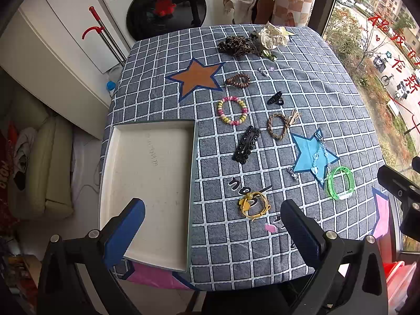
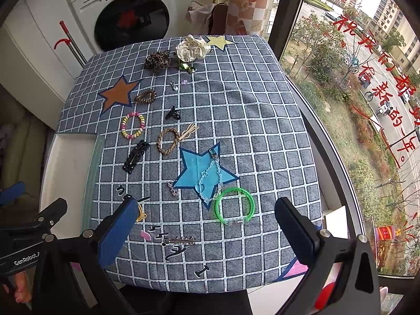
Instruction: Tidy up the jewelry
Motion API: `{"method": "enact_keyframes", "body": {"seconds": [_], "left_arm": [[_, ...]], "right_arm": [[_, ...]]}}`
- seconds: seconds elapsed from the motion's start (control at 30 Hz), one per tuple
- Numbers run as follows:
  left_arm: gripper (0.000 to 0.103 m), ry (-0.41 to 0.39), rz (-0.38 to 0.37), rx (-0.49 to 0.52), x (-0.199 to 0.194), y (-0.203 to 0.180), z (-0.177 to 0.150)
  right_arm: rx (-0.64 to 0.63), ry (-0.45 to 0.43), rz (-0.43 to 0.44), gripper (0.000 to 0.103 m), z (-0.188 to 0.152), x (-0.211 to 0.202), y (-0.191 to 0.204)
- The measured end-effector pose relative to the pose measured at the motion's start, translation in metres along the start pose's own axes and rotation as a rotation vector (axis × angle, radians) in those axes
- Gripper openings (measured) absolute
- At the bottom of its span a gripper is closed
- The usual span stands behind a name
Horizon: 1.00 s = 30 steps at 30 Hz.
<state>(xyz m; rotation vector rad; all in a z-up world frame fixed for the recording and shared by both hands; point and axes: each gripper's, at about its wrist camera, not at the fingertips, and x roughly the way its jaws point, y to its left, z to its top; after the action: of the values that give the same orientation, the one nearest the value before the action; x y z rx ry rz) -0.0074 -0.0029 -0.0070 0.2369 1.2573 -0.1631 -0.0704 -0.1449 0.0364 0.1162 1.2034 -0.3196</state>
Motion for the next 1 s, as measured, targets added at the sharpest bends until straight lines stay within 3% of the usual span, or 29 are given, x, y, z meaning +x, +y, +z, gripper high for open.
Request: {"method": "enact_keyframes", "body": {"seconds": [1.0], "left_arm": [[0.103, 0.006, 0.001, 0.002, 0.0015, -0.0004, -0.0017]], "right_arm": [[0.0, 0.002, 0.001, 0.103, 0.0003, 0.0015, 0.0002]]}}
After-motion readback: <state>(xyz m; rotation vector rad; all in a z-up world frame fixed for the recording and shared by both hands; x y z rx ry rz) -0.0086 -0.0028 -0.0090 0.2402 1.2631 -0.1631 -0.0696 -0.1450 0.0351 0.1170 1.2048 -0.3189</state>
